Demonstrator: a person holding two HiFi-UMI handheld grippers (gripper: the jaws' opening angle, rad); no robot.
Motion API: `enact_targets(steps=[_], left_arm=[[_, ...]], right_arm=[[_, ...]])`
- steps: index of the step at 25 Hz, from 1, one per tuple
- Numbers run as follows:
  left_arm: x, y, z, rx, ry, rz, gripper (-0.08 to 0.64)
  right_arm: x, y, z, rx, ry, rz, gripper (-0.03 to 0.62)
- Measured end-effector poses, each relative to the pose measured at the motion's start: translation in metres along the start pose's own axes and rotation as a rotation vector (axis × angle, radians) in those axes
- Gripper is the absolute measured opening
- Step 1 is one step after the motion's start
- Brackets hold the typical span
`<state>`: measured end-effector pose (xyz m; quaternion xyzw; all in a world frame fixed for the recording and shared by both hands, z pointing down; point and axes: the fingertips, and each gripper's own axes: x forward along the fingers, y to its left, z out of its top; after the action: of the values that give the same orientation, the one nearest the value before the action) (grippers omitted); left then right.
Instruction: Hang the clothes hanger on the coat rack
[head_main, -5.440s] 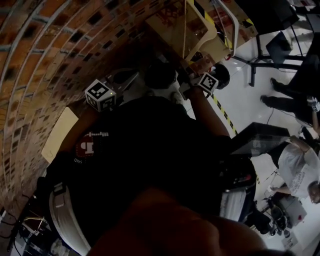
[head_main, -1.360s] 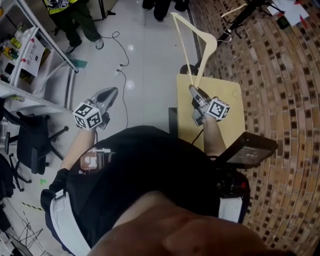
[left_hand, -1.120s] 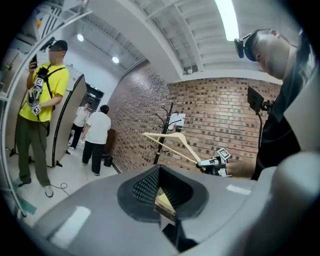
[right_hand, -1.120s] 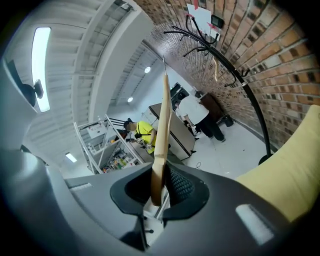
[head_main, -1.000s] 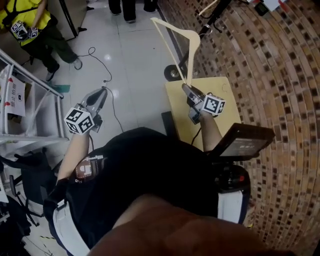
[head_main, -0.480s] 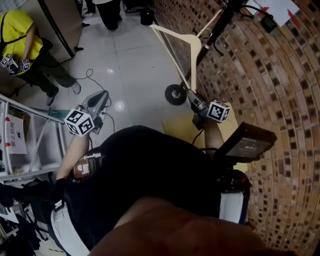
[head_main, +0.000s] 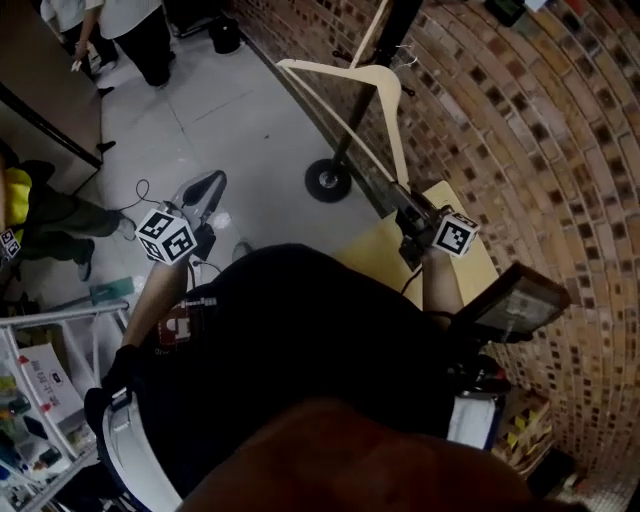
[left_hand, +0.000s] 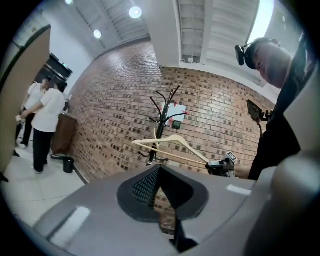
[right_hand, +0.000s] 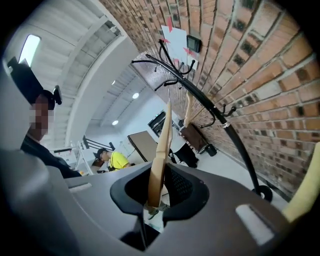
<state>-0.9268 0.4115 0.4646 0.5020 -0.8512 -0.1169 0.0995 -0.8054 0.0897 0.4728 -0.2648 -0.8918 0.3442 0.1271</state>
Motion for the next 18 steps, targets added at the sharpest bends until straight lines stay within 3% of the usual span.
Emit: enact_targets(steps=[5, 12, 15, 18], left_arm=[[0.066, 0.043, 0.01, -0.023, 0.028, -0.201, -0.008], [0.122, 0.104, 0.028, -0.038, 0.105, -0.43, -0.008], [0.144, 0.116, 0.03, -0.052, 0.132, -0.512, -0.008], [0.164, 0.117, 0.026, -0.064, 0.148, -0.572, -0.008]], right_arm=[[-0.006, -0.009, 0.019, -0.022, -0.14, -0.157, 0.061], [-0.025, 0.019, 0.035, -0.05, -0.351, -0.391, 0.061], [-0.041, 0.044, 0.028, -0.061, -0.447, -0.441, 0.061], [-0.051, 0.058, 0.022, -0.028, -0.564, -0.432, 0.061]])
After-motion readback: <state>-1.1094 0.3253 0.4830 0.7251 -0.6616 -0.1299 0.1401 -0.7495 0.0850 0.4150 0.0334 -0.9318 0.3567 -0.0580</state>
